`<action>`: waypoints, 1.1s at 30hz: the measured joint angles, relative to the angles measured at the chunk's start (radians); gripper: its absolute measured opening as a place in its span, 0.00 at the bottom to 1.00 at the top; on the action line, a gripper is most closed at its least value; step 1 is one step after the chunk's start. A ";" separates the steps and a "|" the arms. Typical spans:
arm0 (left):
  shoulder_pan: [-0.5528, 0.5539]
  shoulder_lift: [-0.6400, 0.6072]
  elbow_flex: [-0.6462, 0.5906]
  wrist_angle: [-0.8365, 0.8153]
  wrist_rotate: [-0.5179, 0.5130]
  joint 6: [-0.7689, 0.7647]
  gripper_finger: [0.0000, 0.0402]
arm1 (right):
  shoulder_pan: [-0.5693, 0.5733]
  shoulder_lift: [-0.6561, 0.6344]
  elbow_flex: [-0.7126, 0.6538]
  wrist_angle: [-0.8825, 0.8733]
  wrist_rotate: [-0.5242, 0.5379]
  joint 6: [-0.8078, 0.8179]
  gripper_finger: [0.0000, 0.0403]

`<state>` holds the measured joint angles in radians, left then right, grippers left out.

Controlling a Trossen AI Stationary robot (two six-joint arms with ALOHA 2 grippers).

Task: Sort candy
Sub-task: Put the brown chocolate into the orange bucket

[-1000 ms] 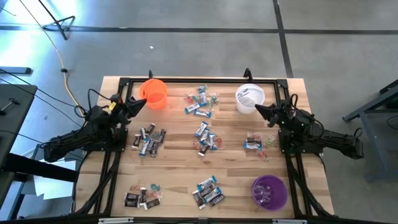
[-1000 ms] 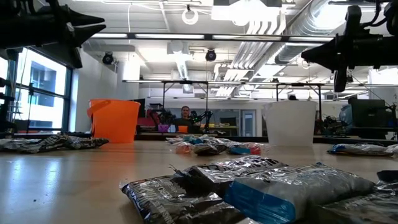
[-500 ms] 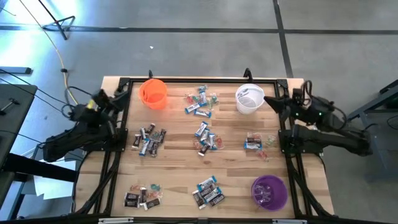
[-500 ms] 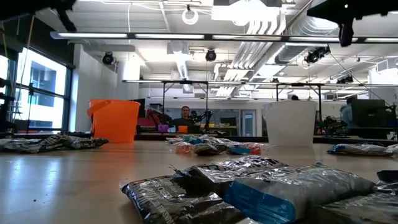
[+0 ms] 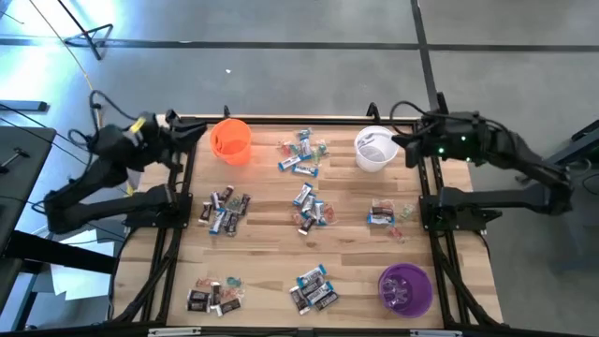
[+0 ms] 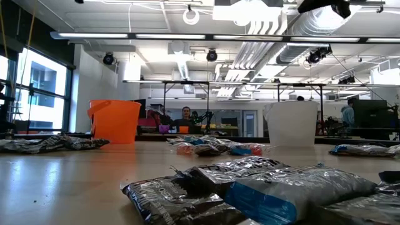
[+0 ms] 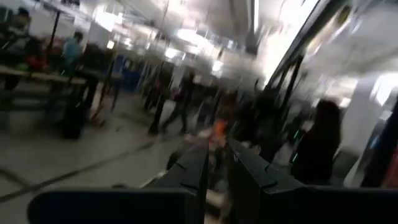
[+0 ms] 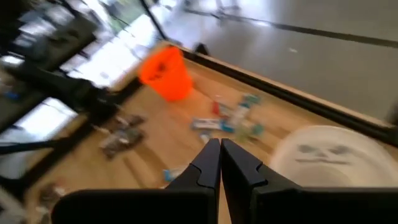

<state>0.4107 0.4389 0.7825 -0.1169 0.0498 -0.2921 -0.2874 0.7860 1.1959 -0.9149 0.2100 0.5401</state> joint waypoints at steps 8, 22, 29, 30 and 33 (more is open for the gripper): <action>0.001 0.184 0.245 -0.367 -0.117 0.122 0.10 | 0.000 0.132 0.214 -0.282 0.076 0.053 0.02; 0.001 0.398 0.268 -0.632 -0.288 -0.071 0.10 | 0.000 0.263 0.230 -0.561 0.079 -0.129 0.02; 0.001 0.517 0.275 -0.672 -0.214 -0.037 0.10 | -0.001 0.266 0.230 -0.610 0.079 -0.223 0.02; 0.001 0.526 0.288 -0.709 -0.196 -0.023 0.10 | -0.001 0.266 0.230 -0.626 0.079 -0.229 0.02; 0.000 0.551 0.352 -0.857 -0.174 0.022 0.10 | -0.001 0.266 0.230 -0.660 0.079 -0.235 0.02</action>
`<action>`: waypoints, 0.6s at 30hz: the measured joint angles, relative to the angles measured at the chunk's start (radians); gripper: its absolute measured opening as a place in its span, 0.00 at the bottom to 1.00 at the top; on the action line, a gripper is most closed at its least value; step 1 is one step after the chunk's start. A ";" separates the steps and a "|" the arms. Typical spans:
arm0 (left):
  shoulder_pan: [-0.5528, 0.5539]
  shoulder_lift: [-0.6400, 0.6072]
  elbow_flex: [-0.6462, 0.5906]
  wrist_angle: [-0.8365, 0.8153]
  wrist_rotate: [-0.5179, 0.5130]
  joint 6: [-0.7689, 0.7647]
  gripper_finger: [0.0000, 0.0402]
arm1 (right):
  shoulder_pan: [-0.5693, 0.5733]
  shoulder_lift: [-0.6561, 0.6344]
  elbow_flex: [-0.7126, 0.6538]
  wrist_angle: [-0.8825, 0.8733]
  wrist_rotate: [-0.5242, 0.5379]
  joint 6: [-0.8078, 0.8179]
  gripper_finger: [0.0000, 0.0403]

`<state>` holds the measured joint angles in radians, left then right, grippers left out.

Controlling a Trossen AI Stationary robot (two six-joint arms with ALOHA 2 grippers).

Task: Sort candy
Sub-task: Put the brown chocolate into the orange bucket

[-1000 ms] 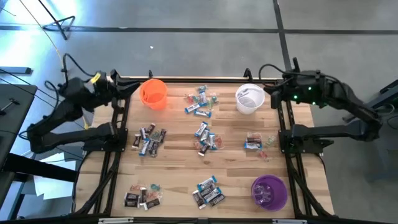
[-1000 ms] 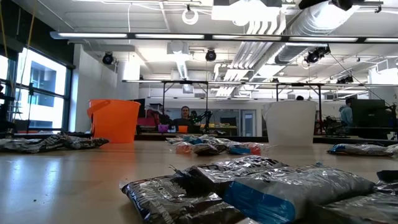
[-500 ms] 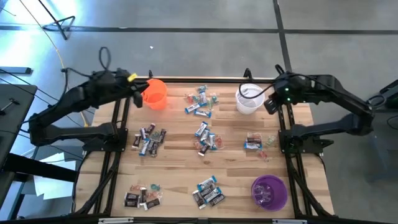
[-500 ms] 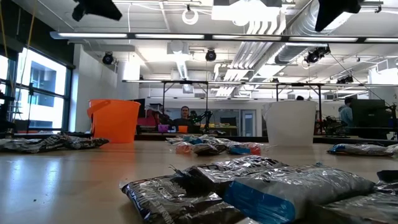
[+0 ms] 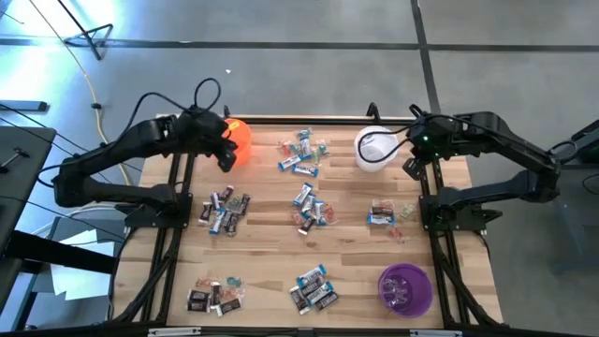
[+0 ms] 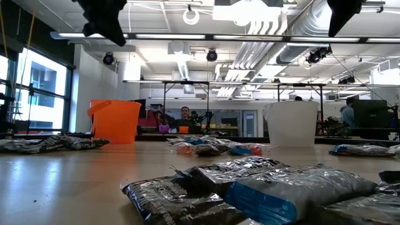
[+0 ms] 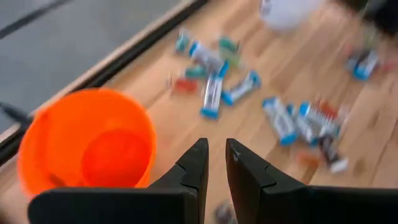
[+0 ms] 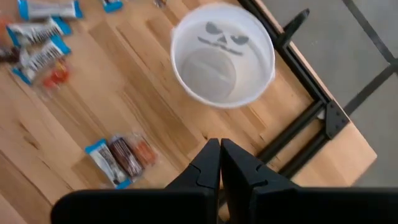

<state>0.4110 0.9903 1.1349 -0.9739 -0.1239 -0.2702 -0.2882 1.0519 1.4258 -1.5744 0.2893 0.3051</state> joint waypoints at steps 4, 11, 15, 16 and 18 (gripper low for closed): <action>-0.013 0.027 0.070 -0.139 0.024 0.102 0.10 | 0.000 -0.005 0.000 0.004 0.000 -0.027 0.02; -0.072 0.068 0.092 -0.275 0.158 0.305 0.10 | 0.000 -0.005 0.000 0.003 0.000 -0.030 0.02; -0.122 0.117 0.092 -0.342 0.166 0.271 0.11 | 0.000 -0.005 0.000 0.003 0.000 -0.010 0.02; -0.132 0.132 0.092 -0.347 0.167 0.258 0.11 | 0.000 -0.005 0.000 0.004 0.000 -0.009 0.02; -0.150 0.163 0.092 -0.347 0.167 0.247 0.12 | 0.000 -0.005 0.000 0.004 0.000 -0.008 0.02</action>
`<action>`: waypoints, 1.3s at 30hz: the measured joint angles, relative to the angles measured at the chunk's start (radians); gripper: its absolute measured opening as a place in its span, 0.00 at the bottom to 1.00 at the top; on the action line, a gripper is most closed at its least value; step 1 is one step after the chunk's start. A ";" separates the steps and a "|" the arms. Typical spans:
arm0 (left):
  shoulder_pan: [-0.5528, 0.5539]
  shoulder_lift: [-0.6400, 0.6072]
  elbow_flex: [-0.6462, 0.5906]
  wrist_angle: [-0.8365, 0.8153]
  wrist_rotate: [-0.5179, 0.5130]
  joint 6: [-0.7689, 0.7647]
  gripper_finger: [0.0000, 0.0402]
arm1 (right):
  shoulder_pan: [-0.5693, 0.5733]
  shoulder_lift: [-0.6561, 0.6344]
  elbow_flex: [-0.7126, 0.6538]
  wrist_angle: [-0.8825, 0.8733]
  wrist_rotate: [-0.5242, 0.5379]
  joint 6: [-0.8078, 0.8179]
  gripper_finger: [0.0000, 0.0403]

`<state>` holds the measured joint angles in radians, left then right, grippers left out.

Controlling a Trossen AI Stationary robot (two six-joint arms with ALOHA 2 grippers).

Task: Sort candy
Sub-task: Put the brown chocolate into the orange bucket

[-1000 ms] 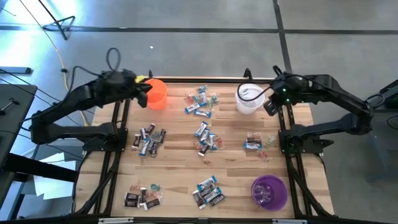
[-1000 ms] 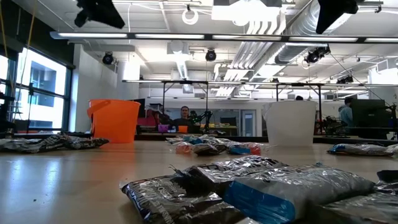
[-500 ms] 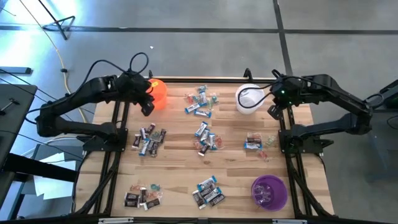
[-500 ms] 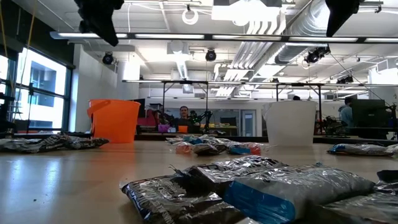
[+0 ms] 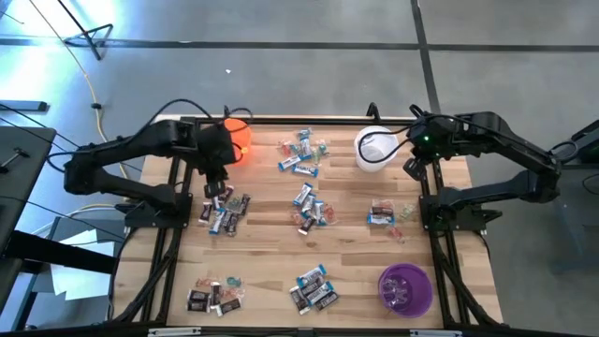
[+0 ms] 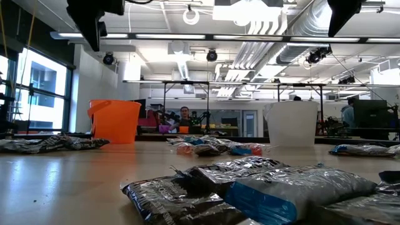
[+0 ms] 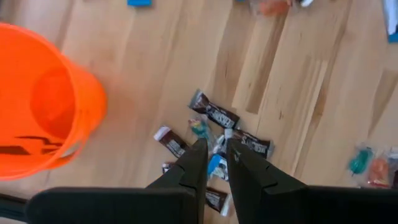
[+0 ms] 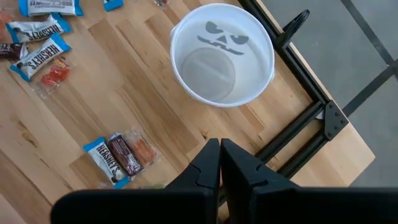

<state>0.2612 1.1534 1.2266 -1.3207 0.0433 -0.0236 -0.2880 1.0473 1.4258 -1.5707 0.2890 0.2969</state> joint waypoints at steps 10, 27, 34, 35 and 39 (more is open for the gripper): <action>-0.035 0.166 0.000 0.000 0.000 -0.070 0.27 | 0.000 0.000 0.000 0.000 -0.002 -0.002 0.02; -0.114 0.483 -0.004 0.036 -0.040 -0.537 0.38 | 0.001 0.000 0.000 0.000 -0.016 -0.026 0.02; -0.160 0.566 -0.004 0.055 -0.189 -0.615 0.38 | 0.001 0.000 0.000 0.000 -0.016 -0.078 0.02; -0.160 0.573 -0.004 0.066 -0.205 -0.634 0.38 | 0.001 0.000 0.000 0.000 -0.016 -0.088 0.02; -0.160 0.596 -0.004 0.100 -0.209 -0.701 0.38 | 0.001 -0.003 0.000 0.000 -0.016 -0.096 0.02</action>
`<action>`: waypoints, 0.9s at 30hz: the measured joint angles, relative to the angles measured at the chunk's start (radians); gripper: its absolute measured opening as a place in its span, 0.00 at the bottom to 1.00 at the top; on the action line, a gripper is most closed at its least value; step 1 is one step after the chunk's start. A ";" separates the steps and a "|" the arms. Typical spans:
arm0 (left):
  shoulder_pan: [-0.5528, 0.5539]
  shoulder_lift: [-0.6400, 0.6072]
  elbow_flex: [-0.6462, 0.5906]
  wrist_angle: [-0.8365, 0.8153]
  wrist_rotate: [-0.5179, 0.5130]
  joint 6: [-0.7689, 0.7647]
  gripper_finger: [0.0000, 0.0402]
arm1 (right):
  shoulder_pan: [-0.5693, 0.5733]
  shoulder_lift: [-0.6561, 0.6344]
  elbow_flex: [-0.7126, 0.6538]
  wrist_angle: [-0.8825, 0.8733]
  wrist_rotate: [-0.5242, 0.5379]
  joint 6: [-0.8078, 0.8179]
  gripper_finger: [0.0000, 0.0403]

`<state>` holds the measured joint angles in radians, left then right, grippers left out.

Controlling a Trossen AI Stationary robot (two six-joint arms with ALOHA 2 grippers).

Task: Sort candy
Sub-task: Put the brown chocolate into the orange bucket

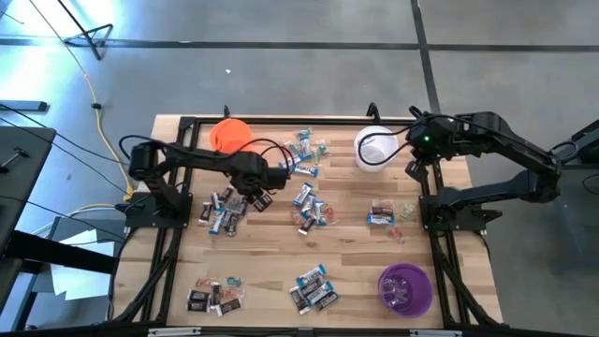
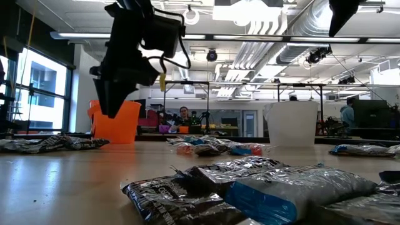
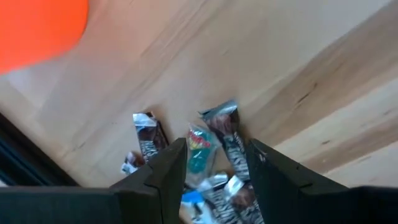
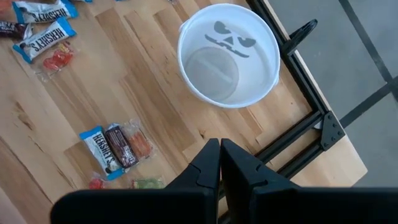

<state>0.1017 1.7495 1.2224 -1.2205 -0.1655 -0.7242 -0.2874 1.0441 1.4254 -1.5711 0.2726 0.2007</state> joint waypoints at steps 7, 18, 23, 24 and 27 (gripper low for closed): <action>0.000 0.024 -0.019 0.022 -0.002 -0.071 0.38 | 0.000 -0.033 -0.001 0.000 -0.029 0.000 0.02; -0.061 0.002 -0.215 0.278 0.132 -0.190 0.38 | 0.000 -0.069 -0.001 0.001 -0.035 0.011 0.02; -0.076 -0.004 -0.255 0.323 0.122 -0.233 0.38 | 0.000 -0.059 -0.001 0.004 -0.034 0.039 0.02; -0.077 -0.006 -0.266 0.331 0.123 -0.238 0.38 | 0.000 -0.058 -0.001 0.003 -0.034 0.047 0.02; -0.077 -0.010 -0.311 0.355 0.124 -0.260 0.38 | 0.000 -0.055 -0.001 0.005 -0.034 0.057 0.02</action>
<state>0.0245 1.7394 0.9117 -0.8654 -0.0419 -0.9838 -0.2874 0.9894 1.4246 -1.5661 0.2386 0.2573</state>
